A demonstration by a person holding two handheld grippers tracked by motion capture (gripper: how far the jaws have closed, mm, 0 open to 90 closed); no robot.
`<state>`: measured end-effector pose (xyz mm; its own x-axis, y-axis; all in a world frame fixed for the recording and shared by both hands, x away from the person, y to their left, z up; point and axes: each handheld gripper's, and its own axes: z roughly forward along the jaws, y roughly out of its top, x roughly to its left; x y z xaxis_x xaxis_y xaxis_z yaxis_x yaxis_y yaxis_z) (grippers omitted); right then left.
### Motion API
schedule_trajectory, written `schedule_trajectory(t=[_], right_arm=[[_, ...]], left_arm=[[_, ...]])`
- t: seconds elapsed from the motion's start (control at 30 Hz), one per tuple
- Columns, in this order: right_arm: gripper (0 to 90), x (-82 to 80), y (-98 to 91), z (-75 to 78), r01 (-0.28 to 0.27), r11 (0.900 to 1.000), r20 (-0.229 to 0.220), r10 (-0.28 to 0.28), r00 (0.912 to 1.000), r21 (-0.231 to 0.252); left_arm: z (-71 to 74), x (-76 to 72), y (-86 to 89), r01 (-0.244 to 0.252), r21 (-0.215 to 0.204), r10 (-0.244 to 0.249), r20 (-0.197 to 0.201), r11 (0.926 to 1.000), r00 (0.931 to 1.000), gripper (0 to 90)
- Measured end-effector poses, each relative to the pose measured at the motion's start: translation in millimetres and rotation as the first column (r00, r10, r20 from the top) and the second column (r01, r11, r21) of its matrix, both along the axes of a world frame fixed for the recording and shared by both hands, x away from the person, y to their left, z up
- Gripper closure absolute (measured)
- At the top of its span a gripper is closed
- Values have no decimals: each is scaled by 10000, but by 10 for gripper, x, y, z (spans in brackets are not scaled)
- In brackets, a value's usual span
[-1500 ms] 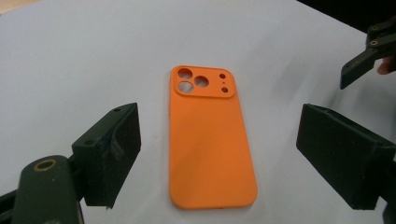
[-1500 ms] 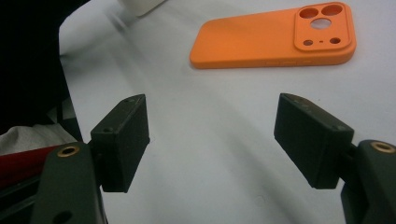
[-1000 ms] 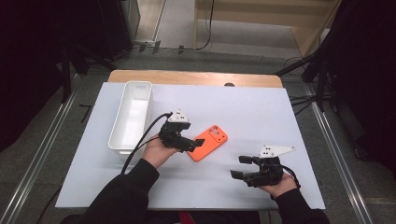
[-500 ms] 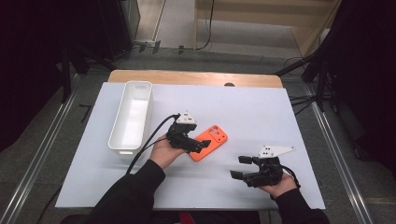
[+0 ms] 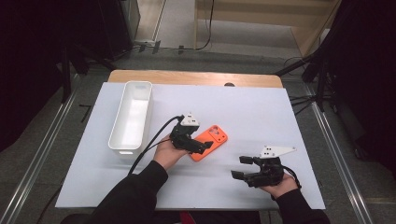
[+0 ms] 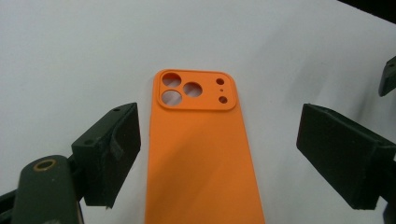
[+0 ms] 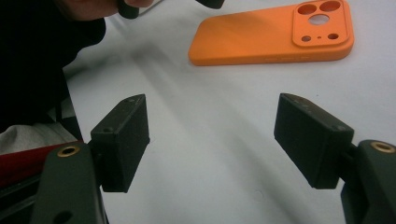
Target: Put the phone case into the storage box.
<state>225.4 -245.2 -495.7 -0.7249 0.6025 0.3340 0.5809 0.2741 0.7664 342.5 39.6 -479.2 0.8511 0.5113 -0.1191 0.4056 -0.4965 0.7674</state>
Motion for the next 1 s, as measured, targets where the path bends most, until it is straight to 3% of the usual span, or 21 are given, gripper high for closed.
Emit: schedule_trajectory(t=[0.27,0.53,1.0], right_arm=[[251,-9,1,3,-7,10000,76,7,10000,-14],[251,-10,6,4,-33,10000,76,33,10000,-54],[251,-7,17,-1,-20,10000,27,20,10000,-84]], left_arm=[[-102,-9,-21,-114,236,113,19,9997,9999,139],[-223,4,-13,-310,179,311,-59,9994,9995,140],[-395,-1,-86,-330,621,341,-174,9975,9993,139]])
